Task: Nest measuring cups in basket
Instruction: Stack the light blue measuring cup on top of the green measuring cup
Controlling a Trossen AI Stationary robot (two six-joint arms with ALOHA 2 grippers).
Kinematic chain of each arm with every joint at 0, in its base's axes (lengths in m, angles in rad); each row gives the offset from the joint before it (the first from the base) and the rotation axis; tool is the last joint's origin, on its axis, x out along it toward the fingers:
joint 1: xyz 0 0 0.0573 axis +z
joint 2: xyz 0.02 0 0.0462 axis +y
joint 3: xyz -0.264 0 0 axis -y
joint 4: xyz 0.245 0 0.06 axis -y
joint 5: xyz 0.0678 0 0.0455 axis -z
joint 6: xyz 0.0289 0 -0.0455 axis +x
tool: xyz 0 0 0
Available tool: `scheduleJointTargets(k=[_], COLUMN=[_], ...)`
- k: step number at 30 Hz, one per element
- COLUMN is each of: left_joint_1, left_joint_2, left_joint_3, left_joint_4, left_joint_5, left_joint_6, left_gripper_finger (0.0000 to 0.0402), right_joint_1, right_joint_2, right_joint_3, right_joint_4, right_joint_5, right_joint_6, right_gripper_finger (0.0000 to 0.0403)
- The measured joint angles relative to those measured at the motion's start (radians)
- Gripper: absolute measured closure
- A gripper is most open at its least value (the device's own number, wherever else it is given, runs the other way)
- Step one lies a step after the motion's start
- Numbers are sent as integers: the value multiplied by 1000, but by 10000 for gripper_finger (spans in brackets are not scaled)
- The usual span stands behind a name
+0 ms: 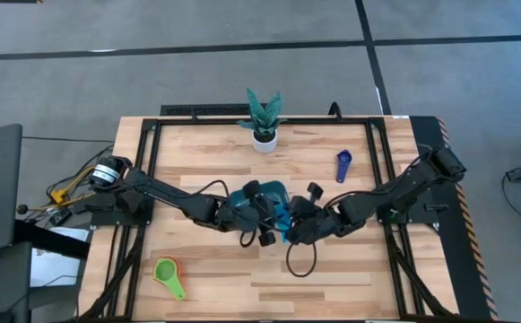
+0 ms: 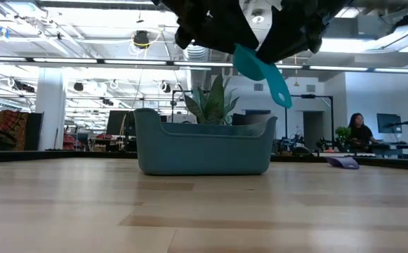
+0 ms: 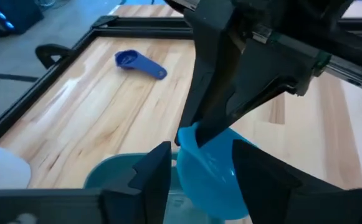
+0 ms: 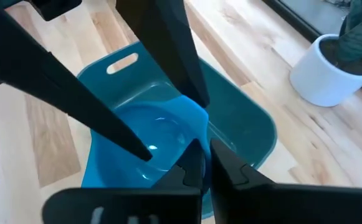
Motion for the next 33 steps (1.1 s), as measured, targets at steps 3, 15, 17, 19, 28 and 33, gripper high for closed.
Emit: scheduleJointTargets(k=[3, 15, 17, 19, 28, 33], left_joint_1=[0, 17, 20, 25, 26, -2], left_joint_2=[0, 0, 0, 0, -11, -71], left_joint_3=[0, 0, 0, 0, -2, -6], left_joint_4=[-1, -6, -15, -24, -52, -233], left_joint_5=[-8, -35, -29, -26, 5, -77], left_joint_6=[28, 46, 44, 34, -100, -294], left_gripper_finger=[258, 391, 387, 379, 395, 391], right_joint_1=[-1, 1, 1, 1, 2, 9], right_joint_2=[1, -7, -9, -20, -34, -40], right_joint_3=[1, 1, 1, 1, 2, 5], right_joint_4=[0, -5, -7, -12, -21, 30], right_joint_5=[4, 4, 0, -6, -17, -2], right_joint_6=[-3, -45, -51, -53, -61, -88], right_gripper_finger=[387, 369, 370, 369, 343, 305])
